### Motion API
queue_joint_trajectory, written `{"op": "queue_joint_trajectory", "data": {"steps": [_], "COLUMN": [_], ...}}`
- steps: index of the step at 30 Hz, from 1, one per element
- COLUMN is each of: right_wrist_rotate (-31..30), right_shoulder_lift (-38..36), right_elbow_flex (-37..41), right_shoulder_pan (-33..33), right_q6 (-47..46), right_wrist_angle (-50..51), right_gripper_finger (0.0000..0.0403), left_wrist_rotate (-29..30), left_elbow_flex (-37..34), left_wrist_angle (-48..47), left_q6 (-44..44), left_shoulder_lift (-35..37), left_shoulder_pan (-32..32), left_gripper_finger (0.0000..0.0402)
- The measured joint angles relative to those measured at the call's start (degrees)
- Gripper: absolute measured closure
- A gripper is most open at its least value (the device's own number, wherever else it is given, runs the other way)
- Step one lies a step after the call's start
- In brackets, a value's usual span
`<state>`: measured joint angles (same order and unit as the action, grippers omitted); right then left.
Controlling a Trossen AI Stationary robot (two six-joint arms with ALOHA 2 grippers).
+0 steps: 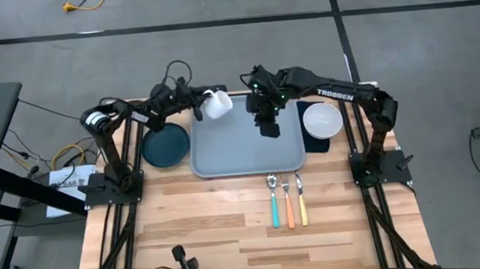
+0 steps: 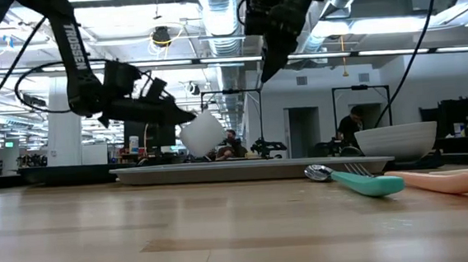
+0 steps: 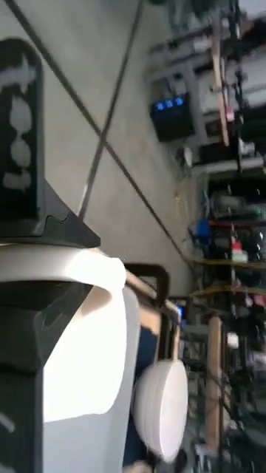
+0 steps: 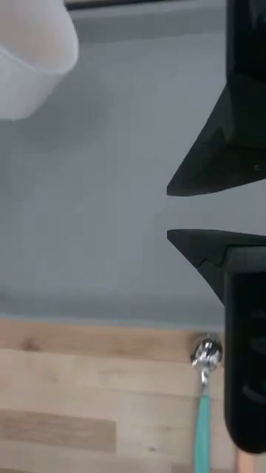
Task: Set up tray
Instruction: Put the white mug on the gray tray
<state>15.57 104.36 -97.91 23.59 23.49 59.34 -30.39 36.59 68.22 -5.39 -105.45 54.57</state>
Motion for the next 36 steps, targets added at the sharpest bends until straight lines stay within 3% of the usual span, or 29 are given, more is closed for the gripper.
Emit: {"op": "queue_joint_trajectory", "data": {"steps": [3,19,28,36], "right_wrist_rotate": [-0.34,-0.48,-0.48,-0.48], "right_shoulder_lift": [0.00,0.00,0.00,0.00], "right_elbow_flex": [0.00,0.00,0.00,0.00], "right_shoulder_pan": [-0.61,-0.96,-0.96,-0.96], "right_q6": [-1.02,-1.04,-0.73,-0.62], "right_wrist_angle": [0.24,0.21,0.19,0.21], "right_gripper_finger": [0.0326,0.0326,0.0326,0.0326], "left_wrist_rotate": [0.63,-0.20,0.02,-0.24], "left_elbow_flex": [0.26,-0.03,0.05,4.59], "left_wrist_angle": [3.68,1.01,0.80,-9.76], "left_q6": [0.03,0.59,0.62,0.63], "left_shoulder_lift": [0.42,0.24,0.24,0.24], "left_shoulder_pan": [0.49,0.45,0.45,0.45], "left_gripper_finger": [0.0368,0.0367,0.0329,0.0310]}}
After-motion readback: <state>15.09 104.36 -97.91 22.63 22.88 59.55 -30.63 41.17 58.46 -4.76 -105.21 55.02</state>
